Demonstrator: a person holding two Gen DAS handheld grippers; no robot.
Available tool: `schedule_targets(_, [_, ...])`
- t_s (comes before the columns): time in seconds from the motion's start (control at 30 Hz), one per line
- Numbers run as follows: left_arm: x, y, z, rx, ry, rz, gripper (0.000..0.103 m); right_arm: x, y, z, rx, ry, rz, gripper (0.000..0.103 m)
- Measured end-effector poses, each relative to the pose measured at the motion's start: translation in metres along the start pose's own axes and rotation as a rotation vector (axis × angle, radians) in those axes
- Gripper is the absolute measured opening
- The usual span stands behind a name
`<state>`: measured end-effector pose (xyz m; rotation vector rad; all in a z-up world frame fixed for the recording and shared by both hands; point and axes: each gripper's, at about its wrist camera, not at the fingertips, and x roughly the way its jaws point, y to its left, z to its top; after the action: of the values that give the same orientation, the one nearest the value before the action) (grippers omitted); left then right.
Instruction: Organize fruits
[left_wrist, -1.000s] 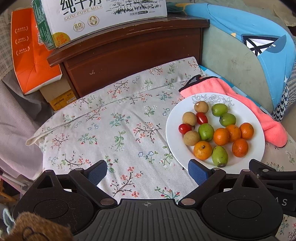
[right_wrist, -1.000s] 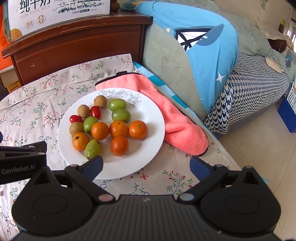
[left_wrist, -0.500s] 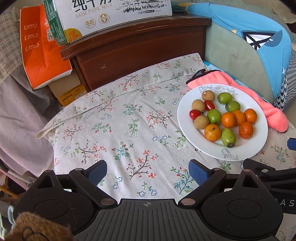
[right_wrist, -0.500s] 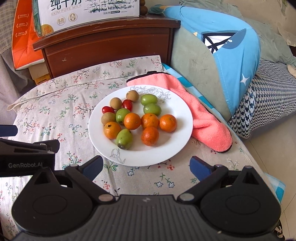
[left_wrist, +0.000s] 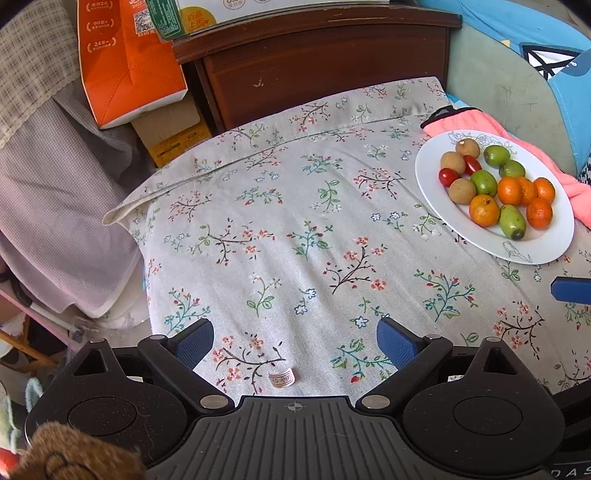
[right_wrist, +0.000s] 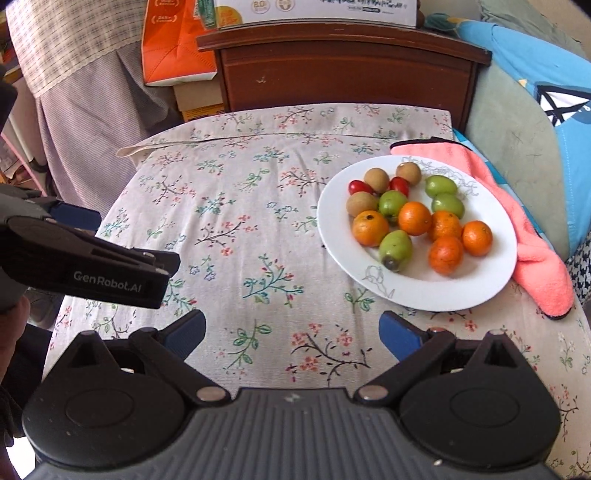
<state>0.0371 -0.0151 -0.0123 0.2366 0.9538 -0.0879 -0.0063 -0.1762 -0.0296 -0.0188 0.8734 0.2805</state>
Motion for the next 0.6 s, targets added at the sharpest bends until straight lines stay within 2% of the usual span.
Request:
schedule_targets(0.33, [0.0,0.014,-0.004,-0.026,0.011,0.006,0.096,0.032,0.027,-0.019,-0.112,-0.028,0.052,0.1])
schedule_targets(0.43, [0.001,0.014,-0.004,-0.025,0.015,0.001,0.096,0.038,0.033,-0.023,-0.159,-0.065,0.033,0.102])
schedule_targets(0.6, [0.001,0.014,-0.005,-0.027,0.015,-0.003,0.096,0.045,0.037,-0.025,-0.189,-0.13,0.052,0.102])
